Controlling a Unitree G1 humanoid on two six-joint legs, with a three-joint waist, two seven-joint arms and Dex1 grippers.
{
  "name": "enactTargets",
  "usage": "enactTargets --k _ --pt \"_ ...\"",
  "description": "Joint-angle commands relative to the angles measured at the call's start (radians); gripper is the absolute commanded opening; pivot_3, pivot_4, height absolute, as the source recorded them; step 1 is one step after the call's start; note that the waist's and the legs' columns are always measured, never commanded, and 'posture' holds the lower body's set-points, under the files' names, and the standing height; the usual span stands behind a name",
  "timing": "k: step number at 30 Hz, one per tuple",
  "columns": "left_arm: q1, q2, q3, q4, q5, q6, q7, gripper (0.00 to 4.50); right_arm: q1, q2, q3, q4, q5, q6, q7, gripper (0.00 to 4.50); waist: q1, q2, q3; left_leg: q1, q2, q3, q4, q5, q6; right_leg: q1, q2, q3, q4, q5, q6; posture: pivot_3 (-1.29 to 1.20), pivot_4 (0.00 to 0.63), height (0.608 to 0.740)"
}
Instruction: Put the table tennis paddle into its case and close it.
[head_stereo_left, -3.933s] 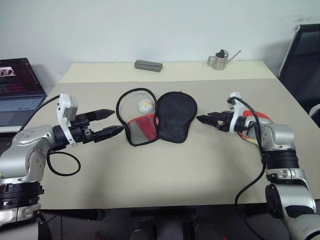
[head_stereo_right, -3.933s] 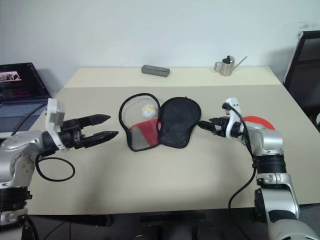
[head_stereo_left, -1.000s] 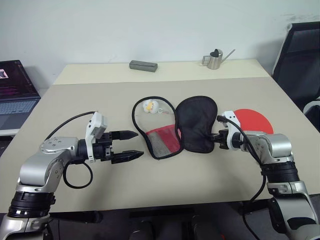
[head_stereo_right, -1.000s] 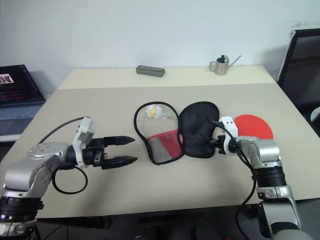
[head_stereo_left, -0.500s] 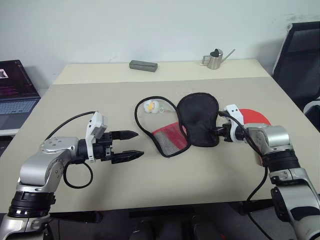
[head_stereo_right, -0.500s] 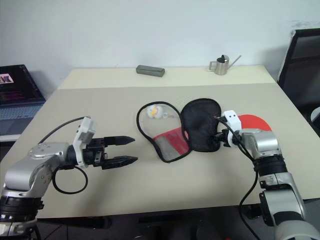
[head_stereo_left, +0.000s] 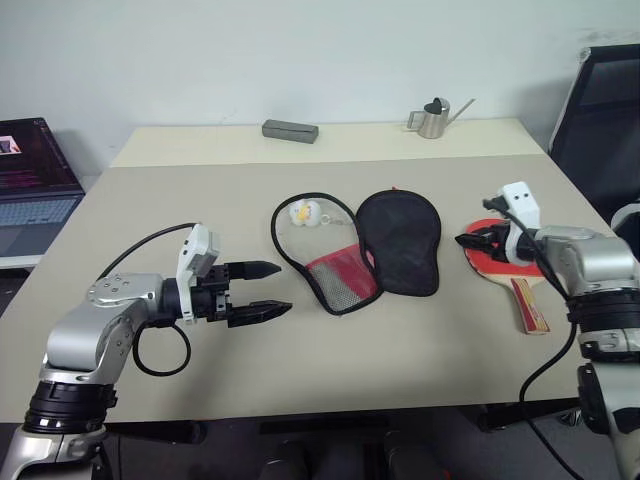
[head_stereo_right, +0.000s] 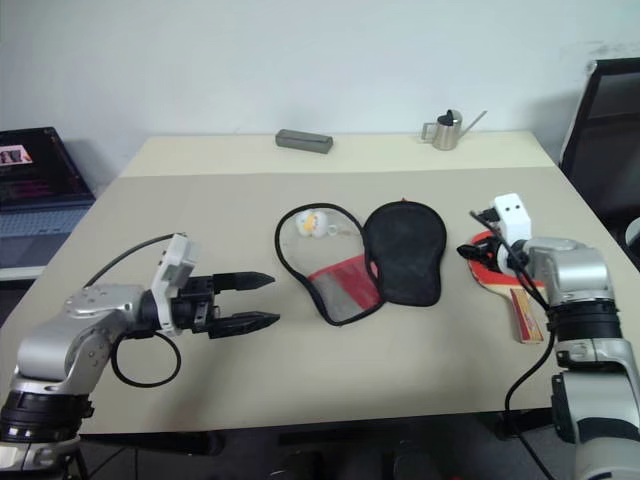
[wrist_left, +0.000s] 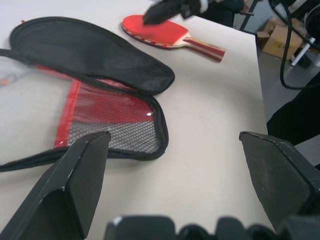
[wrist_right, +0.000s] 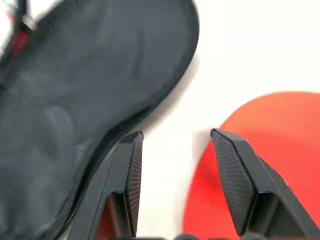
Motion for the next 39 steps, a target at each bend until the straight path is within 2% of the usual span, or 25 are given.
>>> enactTargets --k 1,6,12,17,21,29,39 --pt "-0.044 -0.01 -0.021 -0.034 0.015 -0.04 0.0 4.5 0.074 -0.041 -0.043 -0.188 0.057 0.054 0.037 2.89 0.003 0.0 0.0 0.0 0.0 0.0 0.0 0.0 0.0 0.0 0.0 0.0 0.0 0.0 0.0 0.0 0.15 0.74" --pt "-0.12 -0.052 -0.075 -0.061 0.038 -0.072 0.008 4.5 0.229 -0.086 -0.112 -0.351 0.049 0.081 -0.03 4.45 0.018 -0.001 0.0 0.0 -0.001 0.0 0.001 0.0 0.0 0.0 0.0 0.0 0.0 0.0 0.0 0.0 0.15 0.74" --pt "-0.197 -0.105 -0.123 -0.076 0.051 -0.089 0.024 4.5 0.384 -0.117 -0.209 -0.433 0.041 0.104 -0.108 4.45 0.027 -0.001 0.0 -0.001 -0.001 0.0 0.001 0.0 0.0 0.001 -0.001 0.0 -0.001 0.0 0.001 0.0 0.15 0.74" --pt "-0.273 -0.164 -0.159 -0.051 0.068 -0.097 0.039 4.5 0.493 -0.073 -0.301 -0.493 0.026 0.15 -0.231 4.45 0.028 -0.001 0.001 0.0 -0.001 0.001 0.002 0.0 0.0 0.001 0.0 0.001 0.0 0.0 0.001 0.0 0.15 0.74" --pt "-0.288 -0.172 -0.174 -0.033 0.08 -0.108 0.027 4.5 0.549 -0.057 -0.317 -0.531 0.029 0.166 -0.259 4.45 0.022 -0.001 0.001 0.0 -0.001 0.001 0.002 0.0 0.0 0.001 0.0 0.002 0.0 0.0 0.001 0.0 0.15 0.74" --pt "-0.299 -0.182 -0.183 -0.007 0.092 -0.129 0.012 4.5 0.561 -0.019 -0.347 -0.504 0.042 0.191 -0.309 4.45 0.021 -0.001 0.001 0.0 -0.001 0.001 0.003 0.0 0.0 0.002 0.0 0.002 0.0 -0.002 0.005 0.0 0.15 0.74" --pt "-0.293 -0.182 -0.175 0.002 0.107 -0.141 0.015 4.5 0.512 0.019 -0.306 -0.371 0.024 0.15 -0.335 4.45 0.02 -0.001 0.001 0.001 -0.001 0.001 0.004 0.001 0.0 0.003 0.0 0.002 0.0 -0.001 0.006 0.0 0.15 0.74"
